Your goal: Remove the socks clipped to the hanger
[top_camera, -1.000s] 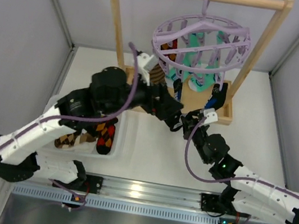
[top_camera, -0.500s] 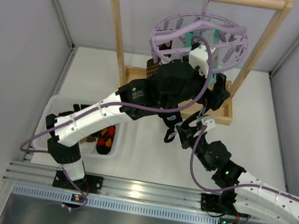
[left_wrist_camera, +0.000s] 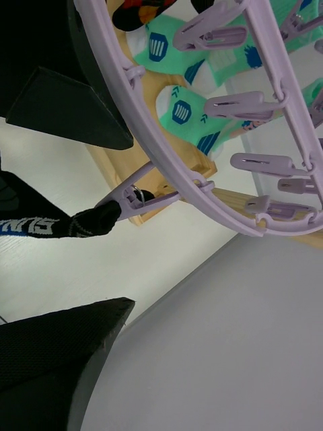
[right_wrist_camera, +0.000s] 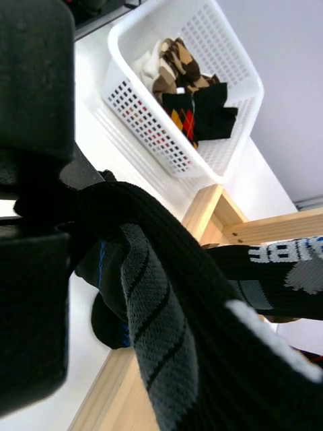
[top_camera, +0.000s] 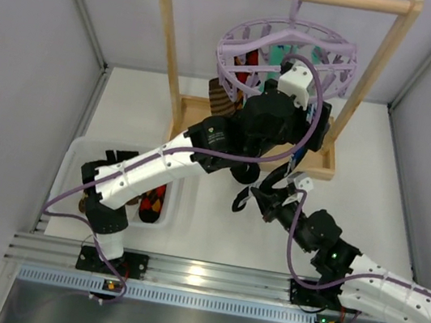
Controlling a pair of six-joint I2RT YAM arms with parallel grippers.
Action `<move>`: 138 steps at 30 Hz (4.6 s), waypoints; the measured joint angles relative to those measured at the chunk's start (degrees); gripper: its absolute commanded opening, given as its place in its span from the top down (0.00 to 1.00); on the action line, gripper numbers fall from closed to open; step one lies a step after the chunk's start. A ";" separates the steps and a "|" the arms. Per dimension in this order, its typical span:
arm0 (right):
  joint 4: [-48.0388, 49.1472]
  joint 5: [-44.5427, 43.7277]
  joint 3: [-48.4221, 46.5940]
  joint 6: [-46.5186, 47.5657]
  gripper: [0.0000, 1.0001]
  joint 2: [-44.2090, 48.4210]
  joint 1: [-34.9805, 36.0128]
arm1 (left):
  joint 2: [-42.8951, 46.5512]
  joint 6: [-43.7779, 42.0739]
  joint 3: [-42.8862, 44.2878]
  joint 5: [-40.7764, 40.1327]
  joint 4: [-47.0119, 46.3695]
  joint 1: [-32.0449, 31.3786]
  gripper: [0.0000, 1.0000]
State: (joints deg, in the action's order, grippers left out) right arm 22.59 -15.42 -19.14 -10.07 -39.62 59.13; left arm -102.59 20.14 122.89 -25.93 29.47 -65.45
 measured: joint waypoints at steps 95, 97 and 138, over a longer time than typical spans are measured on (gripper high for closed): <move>-5.57 -5.99 11.52 -6.34 1.00 13.77 5.64 | -5.49 -3.54 -5.51 -15.87 -14.62 2.08 1.00; -6.95 -6.45 11.52 -6.71 1.00 16.28 5.64 | -4.70 -3.34 -6.69 -14.91 -14.99 2.16 0.98; -26.97 17.90 -27.80 1.14 1.00 -16.06 5.99 | 45.44 -0.59 -34.38 -26.43 12.98 3.50 0.02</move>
State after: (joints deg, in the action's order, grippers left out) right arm -4.38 2.48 -46.94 -8.93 -55.68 65.12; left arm -57.14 19.55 88.51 -52.36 42.46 -61.95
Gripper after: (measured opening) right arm 0.017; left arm 0.984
